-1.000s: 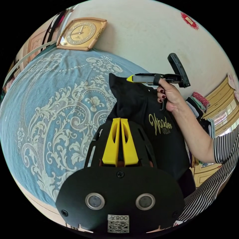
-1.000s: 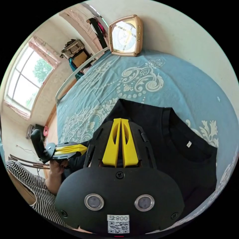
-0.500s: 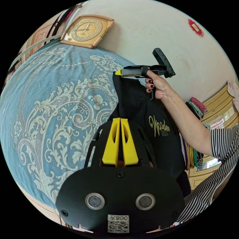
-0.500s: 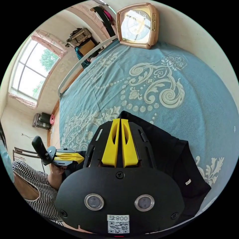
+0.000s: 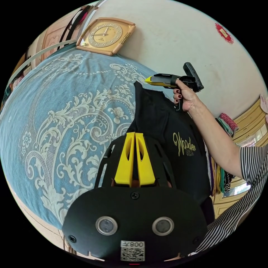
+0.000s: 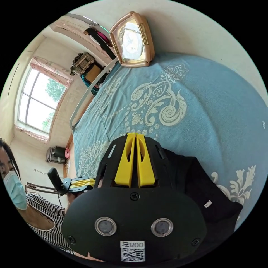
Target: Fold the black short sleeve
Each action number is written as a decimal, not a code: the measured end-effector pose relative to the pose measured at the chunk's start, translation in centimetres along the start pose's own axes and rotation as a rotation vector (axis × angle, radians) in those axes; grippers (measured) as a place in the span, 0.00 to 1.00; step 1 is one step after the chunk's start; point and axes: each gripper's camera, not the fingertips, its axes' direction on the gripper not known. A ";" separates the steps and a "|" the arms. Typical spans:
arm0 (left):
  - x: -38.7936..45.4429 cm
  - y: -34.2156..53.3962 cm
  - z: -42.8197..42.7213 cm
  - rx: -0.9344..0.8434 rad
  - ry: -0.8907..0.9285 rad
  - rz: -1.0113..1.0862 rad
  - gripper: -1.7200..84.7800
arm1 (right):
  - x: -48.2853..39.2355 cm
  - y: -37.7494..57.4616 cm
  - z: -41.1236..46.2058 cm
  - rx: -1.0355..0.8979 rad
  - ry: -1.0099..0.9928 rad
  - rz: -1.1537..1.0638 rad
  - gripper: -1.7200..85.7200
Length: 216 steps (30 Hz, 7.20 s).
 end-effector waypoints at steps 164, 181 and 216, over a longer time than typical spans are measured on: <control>-18.6 34.9 -16.1 -0.241 0.536 -0.478 0.05 | 2.7 122.3 -35.8 0.228 0.074 0.805 0.11; -19.3 39.1 -17.6 -0.246 0.552 -0.498 0.05 | 0.6 124.8 -32.6 0.091 0.267 0.769 0.09; -17.0 48.6 -32.7 -0.029 0.802 -0.321 0.04 | -9.1 137.8 -45.2 0.371 -0.041 0.500 0.03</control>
